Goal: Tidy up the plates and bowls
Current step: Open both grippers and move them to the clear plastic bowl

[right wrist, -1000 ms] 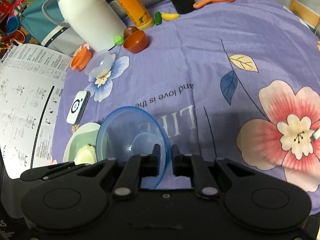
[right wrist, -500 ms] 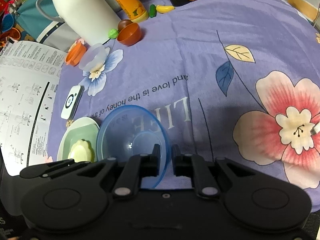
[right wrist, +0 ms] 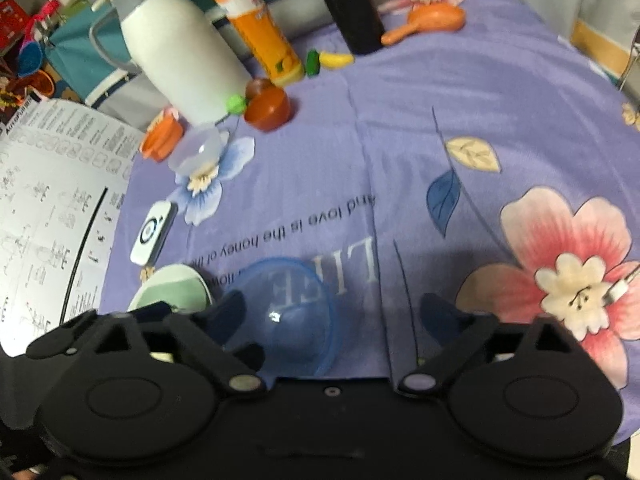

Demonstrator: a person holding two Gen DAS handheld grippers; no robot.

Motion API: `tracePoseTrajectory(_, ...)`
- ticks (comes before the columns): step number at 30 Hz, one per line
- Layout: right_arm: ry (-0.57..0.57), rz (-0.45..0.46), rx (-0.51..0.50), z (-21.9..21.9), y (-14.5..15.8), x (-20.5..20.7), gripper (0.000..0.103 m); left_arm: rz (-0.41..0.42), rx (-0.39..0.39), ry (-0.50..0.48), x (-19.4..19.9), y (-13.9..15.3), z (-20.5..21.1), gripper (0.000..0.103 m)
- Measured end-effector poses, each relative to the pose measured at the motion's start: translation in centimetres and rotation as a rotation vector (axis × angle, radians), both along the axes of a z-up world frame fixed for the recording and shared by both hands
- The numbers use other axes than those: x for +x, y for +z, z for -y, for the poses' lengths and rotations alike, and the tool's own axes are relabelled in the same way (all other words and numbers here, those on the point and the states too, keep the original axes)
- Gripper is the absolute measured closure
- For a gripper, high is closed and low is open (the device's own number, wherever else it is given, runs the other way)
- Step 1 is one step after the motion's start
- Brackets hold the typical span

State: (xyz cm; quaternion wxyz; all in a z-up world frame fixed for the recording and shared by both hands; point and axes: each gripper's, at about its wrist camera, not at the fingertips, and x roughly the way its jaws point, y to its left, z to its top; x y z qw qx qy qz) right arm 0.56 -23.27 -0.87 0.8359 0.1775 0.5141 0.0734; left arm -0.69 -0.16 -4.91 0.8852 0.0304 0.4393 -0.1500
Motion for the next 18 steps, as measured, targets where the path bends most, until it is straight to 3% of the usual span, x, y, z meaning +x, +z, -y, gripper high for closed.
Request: tracePoseTrajectory(18,-0.031,0.09,-0.051,0.7,2.6,-0.4,0.0,0.057,-0.064,0.027,-0.5,1.6,-1.7,0.0)
